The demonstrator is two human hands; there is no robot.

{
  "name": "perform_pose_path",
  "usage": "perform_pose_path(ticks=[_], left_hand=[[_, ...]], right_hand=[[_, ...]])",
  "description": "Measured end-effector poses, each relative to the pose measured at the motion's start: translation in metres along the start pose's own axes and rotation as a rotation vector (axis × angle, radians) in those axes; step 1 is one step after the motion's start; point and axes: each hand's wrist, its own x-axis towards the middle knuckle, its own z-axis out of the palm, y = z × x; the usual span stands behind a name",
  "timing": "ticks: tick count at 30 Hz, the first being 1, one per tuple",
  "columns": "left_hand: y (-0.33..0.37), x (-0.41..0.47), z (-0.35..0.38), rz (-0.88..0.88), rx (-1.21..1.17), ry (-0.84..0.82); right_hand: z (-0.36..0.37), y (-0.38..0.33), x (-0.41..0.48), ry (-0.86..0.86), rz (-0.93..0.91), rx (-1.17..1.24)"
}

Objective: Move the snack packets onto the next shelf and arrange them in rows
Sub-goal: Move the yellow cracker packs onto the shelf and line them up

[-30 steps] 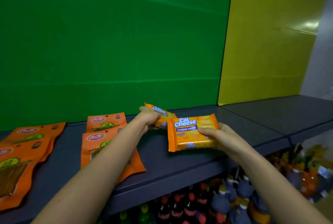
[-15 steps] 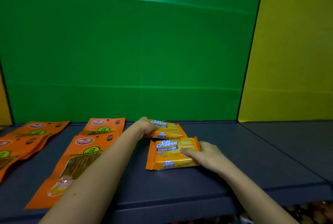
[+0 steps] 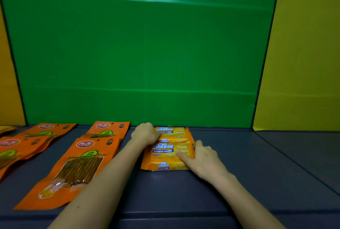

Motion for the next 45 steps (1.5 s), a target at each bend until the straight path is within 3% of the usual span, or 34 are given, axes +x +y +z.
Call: perform_pose_path(ticks=[6,11,17,24,29,36,45], left_hand=[[-0.025,-0.031,-0.042,0.135,0.147,0.251],[-0.086,-0.089,-0.086,0.125,0.196,0.442],[-0.181,-0.179,-0.119,-0.039,0.255,0.592],[-0.28,-0.259,-0.154,-0.237,0.364,0.652],[-0.348,-0.304,-0.185,-0.334,0.447,0.619],[-0.439,-0.353,-0.235,-0.324,0.455,0.615],[-0.512,-0.339,-0.272,-0.265,0.422,0.519]], right_hand=[[-0.014,-0.003,0.0,0.193,-0.122,-0.194],[-0.007,-0.047,0.003,0.139,-0.376,-0.116],[0.03,-0.129,-0.023,0.104,-0.714,0.005],[0.07,-0.23,-0.071,-0.002,-0.925,0.133],[0.098,-0.3,-0.105,-0.025,-0.98,0.145],[0.144,-0.401,-0.15,-0.081,-0.932,0.184],[0.179,-0.475,-0.145,-0.125,-0.798,0.161]])
